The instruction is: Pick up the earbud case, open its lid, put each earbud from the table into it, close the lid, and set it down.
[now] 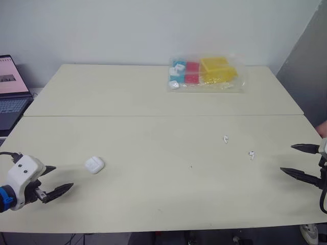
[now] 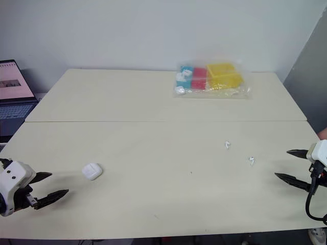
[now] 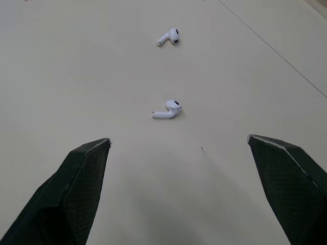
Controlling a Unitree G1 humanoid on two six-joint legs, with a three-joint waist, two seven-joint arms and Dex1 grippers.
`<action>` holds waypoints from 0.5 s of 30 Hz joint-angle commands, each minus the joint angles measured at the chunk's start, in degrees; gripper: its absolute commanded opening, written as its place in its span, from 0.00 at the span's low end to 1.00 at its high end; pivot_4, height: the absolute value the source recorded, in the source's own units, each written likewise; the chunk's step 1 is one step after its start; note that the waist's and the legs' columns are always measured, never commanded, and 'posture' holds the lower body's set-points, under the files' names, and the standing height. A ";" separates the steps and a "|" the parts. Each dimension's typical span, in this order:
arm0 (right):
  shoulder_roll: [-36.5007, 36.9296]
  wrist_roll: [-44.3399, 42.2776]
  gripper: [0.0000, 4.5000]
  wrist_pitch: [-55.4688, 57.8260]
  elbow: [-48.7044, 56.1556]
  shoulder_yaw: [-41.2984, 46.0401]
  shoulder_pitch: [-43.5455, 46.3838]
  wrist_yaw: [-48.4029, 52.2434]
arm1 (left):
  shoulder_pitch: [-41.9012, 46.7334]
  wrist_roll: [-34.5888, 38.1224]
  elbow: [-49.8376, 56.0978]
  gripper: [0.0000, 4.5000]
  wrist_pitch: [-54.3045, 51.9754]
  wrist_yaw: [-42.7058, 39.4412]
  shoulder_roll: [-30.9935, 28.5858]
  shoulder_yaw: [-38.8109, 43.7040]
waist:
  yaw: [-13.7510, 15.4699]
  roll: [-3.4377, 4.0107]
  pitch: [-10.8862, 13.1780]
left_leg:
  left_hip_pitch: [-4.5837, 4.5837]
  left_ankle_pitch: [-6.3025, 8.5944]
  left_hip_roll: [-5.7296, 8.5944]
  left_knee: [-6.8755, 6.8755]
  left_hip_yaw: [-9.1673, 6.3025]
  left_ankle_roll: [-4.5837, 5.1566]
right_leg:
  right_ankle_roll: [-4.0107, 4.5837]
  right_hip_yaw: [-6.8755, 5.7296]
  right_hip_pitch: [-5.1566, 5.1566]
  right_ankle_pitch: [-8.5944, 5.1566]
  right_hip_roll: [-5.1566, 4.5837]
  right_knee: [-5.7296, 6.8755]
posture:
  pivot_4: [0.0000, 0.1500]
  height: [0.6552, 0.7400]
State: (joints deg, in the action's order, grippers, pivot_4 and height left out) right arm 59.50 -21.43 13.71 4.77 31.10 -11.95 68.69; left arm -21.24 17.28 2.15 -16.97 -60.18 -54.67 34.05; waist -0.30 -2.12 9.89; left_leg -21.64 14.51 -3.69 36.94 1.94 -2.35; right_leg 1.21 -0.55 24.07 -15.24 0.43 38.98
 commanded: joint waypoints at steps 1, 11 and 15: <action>0.70 -0.15 1.00 -0.38 0.23 0.68 1.05 -0.06 | 0.01 0.76 0.25 0.99 1.30 -0.03 0.27 2.39 | 0.00 0.00 0.00 | 0.00 0.00 0.00 0.00 0.00 0.00 | 0.00 0.00 0.00 0.00 0.00 0.00 | 1.00 1.00; -0.03 -1.03 1.00 -1.04 -1.05 2.02 0.66 0.49 | 3.38 1.30 -3.80 0.99 4.79 -2.42 -0.68 1.41 | 0.03 0.00 0.00 | 0.00 0.00 0.00 0.00 -0.01 0.00 | 0.00 -0.02 0.00 0.00 0.00 0.00 | 1.00 1.00; -0.28 -1.00 1.00 -1.31 -1.43 1.60 1.40 -0.35 | 2.75 1.94 -3.46 0.99 3.69 -2.76 -0.06 1.62 | -0.09 0.00 0.00 | -0.01 0.00 0.00 0.00 0.04 0.00 | 0.00 0.04 0.01 0.00 0.00 0.00 | 1.00 1.00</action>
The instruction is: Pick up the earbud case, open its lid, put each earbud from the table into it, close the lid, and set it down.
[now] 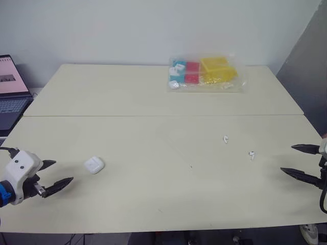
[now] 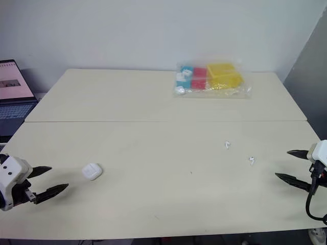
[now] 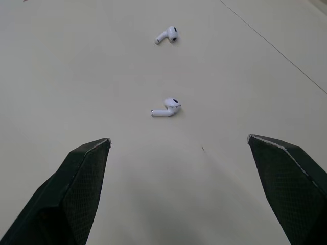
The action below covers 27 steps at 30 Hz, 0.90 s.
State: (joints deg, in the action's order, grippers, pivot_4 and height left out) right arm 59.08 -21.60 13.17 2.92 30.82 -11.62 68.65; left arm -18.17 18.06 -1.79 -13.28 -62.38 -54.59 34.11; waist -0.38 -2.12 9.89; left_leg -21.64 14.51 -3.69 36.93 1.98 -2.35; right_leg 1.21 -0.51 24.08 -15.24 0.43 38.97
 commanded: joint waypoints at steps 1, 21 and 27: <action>0.10 -0.80 1.00 -0.73 0.45 1.74 1.20 -0.42 | -0.44 1.31 0.37 0.99 -0.19 -0.73 -0.15 1.55 | -0.01 0.00 0.00 | 0.00 0.00 0.00 0.00 0.00 0.00 | 0.00 -0.01 0.00 0.00 0.00 0.00 | 1.00 1.00; 0.70 -1.56 1.00 -0.87 3.32 -1.07 3.75 0.16 | 3.17 2.68 0.80 0.99 -3.26 -1.44 -0.74 -1.44 | 0.08 0.01 0.00 | 0.01 0.00 0.00 0.01 -0.04 0.00 | 0.00 -0.05 -0.01 0.00 0.00 0.00 | 1.00 1.00; 1.38 -5.72 1.00 4.72 11.74 -2.52 4.93 1.19 | 5.58 3.03 1.80 0.99 -4.51 -0.54 0.49 -4.31 | 0.03 0.04 0.01 | 0.00 0.00 -0.02 0.00 -0.04 0.00 | -0.02 -0.03 -0.01 0.01 0.02 0.03 | 1.00 1.00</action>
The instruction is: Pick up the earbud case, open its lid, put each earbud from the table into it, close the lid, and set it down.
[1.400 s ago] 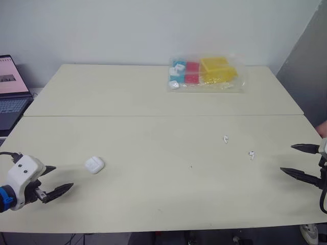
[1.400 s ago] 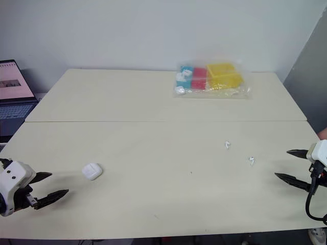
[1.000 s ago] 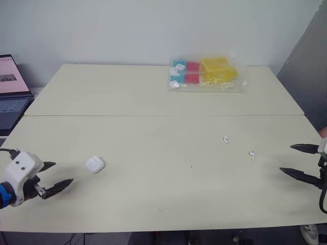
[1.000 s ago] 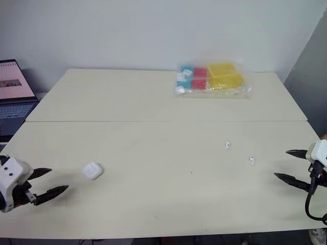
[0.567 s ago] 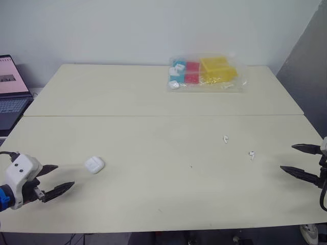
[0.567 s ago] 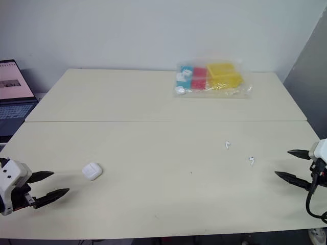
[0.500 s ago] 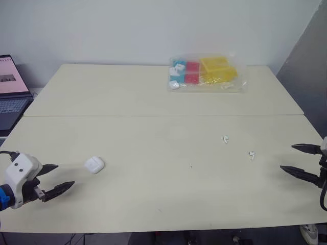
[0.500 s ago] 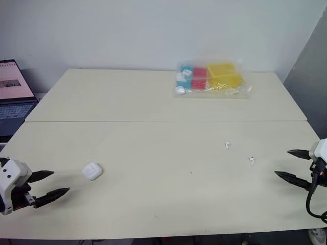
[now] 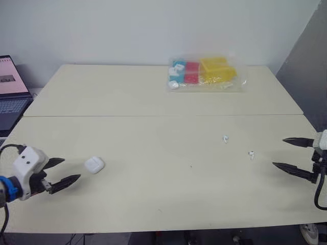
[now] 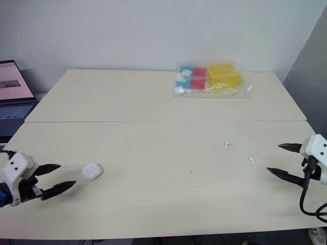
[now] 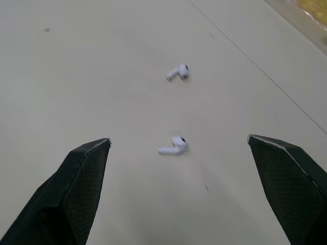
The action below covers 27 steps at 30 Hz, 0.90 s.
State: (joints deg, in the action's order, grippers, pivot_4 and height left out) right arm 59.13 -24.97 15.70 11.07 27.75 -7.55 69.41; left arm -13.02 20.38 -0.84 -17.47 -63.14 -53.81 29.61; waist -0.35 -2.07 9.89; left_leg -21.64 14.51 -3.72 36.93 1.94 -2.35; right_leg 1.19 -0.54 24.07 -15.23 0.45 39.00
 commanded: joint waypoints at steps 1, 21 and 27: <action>1.65 -3.49 1.00 3.29 5.80 0.10 1.28 0.68 | 0.65 0.54 0.77 0.99 -0.22 0.26 -0.30 -0.24 | 0.01 -0.01 0.00 | -0.02 0.00 0.00 0.00 0.00 0.00 | 0.00 0.00 0.00 0.00 0.00 -0.01 | 1.00 1.00; -2.58 -14.64 1.00 15.93 22.75 -24.05 24.19 -2.31 | 10.61 -3.27 -6.60 0.99 2.96 1.06 0.87 -12.96 | 0.13 -0.05 0.02 | -0.13 -0.01 0.01 0.03 -0.07 0.00 | 0.00 -0.06 0.06 0.01 -0.02 -0.04 | 1.00 1.00; -3.43 -13.40 1.00 15.10 21.82 -26.22 25.76 -1.74 | 12.49 -4.36 -8.46 0.99 3.80 0.86 1.59 -15.76 | 0.20 -0.04 0.02 | -0.12 -0.01 0.01 0.03 -0.08 0.00 | 0.00 -0.08 0.06 0.01 -0.02 -0.03 | 1.00 1.00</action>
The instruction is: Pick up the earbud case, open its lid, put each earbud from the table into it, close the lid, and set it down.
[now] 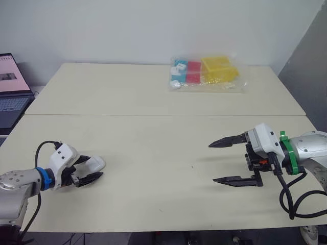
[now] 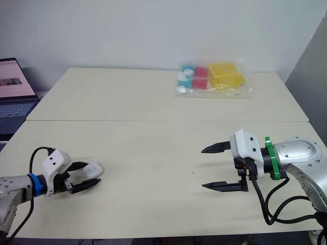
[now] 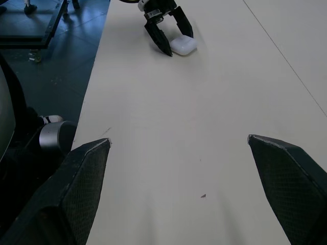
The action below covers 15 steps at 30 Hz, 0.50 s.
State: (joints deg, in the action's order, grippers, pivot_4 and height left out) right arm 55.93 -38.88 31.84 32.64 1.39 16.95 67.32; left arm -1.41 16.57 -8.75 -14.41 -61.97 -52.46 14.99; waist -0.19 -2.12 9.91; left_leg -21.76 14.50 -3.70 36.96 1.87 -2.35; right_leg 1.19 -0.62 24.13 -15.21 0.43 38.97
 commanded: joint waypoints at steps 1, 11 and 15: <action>-0.33 0.53 1.00 -1.06 0.15 -0.03 1.47 0.35 | 1.33 -0.79 -1.02 0.99 1.12 -0.40 0.30 -1.58 | 0.06 0.01 0.00 | 0.02 0.00 0.00 0.00 0.00 0.00 | 0.00 -0.01 -0.01 0.00 0.00 0.02 | 1.00 1.00; -0.96 0.64 1.00 -0.58 0.82 -0.23 1.63 -0.01 | 5.67 -2.07 -6.02 0.99 1.62 -2.57 -0.01 -5.08 | 0.29 0.07 -0.04 | 0.03 -0.01 0.03 0.04 -0.01 0.01 | -0.02 -0.02 -0.05 0.02 0.00 0.04 | 1.00 1.00; -0.96 0.44 1.00 -0.30 0.89 0.03 2.10 -0.23 | 5.33 -2.69 -6.33 0.85 1.52 -4.03 -0.56 -6.06 | 0.27 0.10 -0.05 | 0.04 -0.01 0.02 0.04 -0.01 0.02 | -0.02 -0.01 -0.05 0.02 0.00 0.04 | 1.00 1.00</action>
State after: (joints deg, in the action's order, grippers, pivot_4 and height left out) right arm 55.03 -37.75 31.77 32.31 0.37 17.85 67.32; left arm 4.37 15.17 -14.13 -12.31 -65.04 -52.61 10.97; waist 0.08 -2.02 9.86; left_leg -21.72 14.49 -3.68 37.00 1.87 -2.33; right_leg 1.17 -0.62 24.08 -15.20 0.42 39.01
